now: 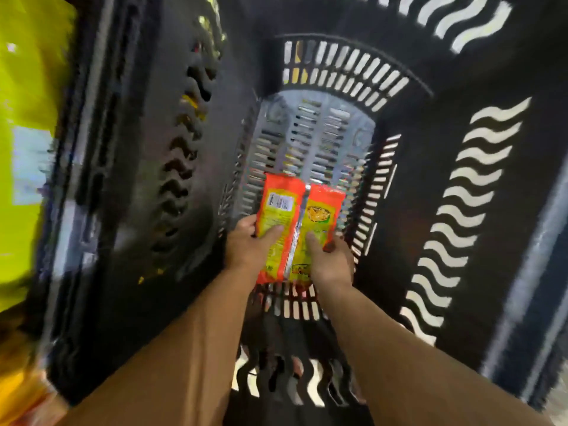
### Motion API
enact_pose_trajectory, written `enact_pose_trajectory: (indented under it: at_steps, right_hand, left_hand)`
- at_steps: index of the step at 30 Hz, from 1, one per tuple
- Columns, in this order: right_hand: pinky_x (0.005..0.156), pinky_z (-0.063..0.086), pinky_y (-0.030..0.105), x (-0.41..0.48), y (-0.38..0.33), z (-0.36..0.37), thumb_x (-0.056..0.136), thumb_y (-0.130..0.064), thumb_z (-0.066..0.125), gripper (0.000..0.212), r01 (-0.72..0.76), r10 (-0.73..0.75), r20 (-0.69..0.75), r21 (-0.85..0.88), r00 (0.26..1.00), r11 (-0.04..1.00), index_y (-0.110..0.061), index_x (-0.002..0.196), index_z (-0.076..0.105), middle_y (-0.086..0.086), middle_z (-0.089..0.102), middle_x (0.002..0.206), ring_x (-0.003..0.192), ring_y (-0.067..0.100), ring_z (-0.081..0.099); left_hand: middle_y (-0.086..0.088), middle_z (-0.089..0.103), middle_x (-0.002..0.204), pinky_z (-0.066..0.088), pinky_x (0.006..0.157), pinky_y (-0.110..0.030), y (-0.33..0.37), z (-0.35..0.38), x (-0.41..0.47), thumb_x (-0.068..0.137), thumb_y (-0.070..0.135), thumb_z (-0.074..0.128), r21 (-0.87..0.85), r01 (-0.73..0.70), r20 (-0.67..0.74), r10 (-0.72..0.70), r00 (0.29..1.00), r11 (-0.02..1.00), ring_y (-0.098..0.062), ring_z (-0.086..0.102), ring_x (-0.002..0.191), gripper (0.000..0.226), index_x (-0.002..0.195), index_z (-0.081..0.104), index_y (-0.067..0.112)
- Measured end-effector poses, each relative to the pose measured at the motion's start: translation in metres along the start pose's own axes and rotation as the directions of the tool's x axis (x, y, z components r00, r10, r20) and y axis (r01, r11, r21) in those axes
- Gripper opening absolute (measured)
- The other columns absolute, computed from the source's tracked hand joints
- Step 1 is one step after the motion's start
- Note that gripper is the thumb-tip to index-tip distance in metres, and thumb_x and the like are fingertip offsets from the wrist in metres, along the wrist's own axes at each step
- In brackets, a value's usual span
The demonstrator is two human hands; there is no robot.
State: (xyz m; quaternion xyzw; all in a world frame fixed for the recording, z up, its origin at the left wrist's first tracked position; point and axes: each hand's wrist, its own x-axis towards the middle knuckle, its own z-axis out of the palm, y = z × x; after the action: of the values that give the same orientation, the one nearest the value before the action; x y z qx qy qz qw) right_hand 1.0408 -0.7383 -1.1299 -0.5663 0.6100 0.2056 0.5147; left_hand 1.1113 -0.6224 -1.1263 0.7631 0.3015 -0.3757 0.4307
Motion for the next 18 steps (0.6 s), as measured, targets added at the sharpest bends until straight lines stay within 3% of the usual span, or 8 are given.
enact_pose_trajectory:
  at_steps: [4,7,11,15,18]
  right_hand:
    - [0.082,0.039,0.021,0.015,0.005,0.005,0.098,-0.044,0.071,0.037,-0.034,0.032,-0.05,-0.034,0.998,0.999,-0.019,0.124,0.067,-0.002,0.071,0.108,0.103,0.019,0.067]
    - [0.088,0.04,0.026,0.016,-0.001,0.0,0.098,-0.046,0.07,0.047,-0.05,0.044,-0.056,-0.1,0.997,0.994,-0.019,0.135,0.063,0.0,0.071,0.118,0.113,0.022,0.067]
    - [0.089,0.047,0.034,0.004,-0.005,-0.011,0.098,-0.049,0.067,0.046,-0.05,0.05,-0.008,-0.175,0.999,0.983,-0.021,0.134,0.059,0.0,0.071,0.121,0.111,0.024,0.068]
    - [0.098,0.056,0.041,-0.022,-0.021,-0.025,0.096,-0.052,0.065,0.046,0.097,-0.081,0.063,-0.33,0.995,0.939,-0.022,0.13,0.059,0.0,0.074,0.12,0.111,0.025,0.071]
    - [0.111,0.046,0.046,-0.054,-0.042,-0.046,0.1,-0.052,0.058,0.059,0.248,-0.192,0.157,-0.593,0.969,0.766,-0.014,0.145,0.05,0.009,0.061,0.139,0.132,0.033,0.055]
  left_hand:
    - [-0.007,0.076,0.112,0.059,0.098,-0.048,-0.009,0.003,0.011,0.09,0.022,0.084,0.065,0.001,0.013,-0.002,1.0,0.998,-0.025,0.074,0.105,0.052,0.136,0.065,0.008]
    - [-0.013,0.07,0.134,0.056,0.104,-0.048,-0.007,0.0,0.01,0.089,0.024,0.085,0.076,0.043,0.025,-0.045,0.999,0.996,-0.027,0.069,0.117,0.064,0.144,0.057,0.007]
    - [-0.008,0.052,0.158,0.049,0.113,-0.05,0.008,-0.006,-0.005,0.088,0.028,0.085,0.189,0.029,0.071,-0.044,0.997,0.982,-0.028,0.055,0.14,0.085,0.159,0.04,0.013]
    - [-0.008,0.054,0.156,0.046,0.11,-0.04,0.029,-0.017,-0.037,0.092,0.035,0.08,0.409,-0.073,0.133,0.02,0.991,0.91,-0.029,0.052,0.141,0.081,0.159,0.039,0.015]
    - [-0.009,0.057,0.15,0.043,0.11,-0.04,0.049,-0.031,-0.071,0.096,0.046,0.073,0.617,-0.177,0.151,0.105,0.983,0.767,-0.032,0.052,0.139,0.068,0.153,0.047,0.021]
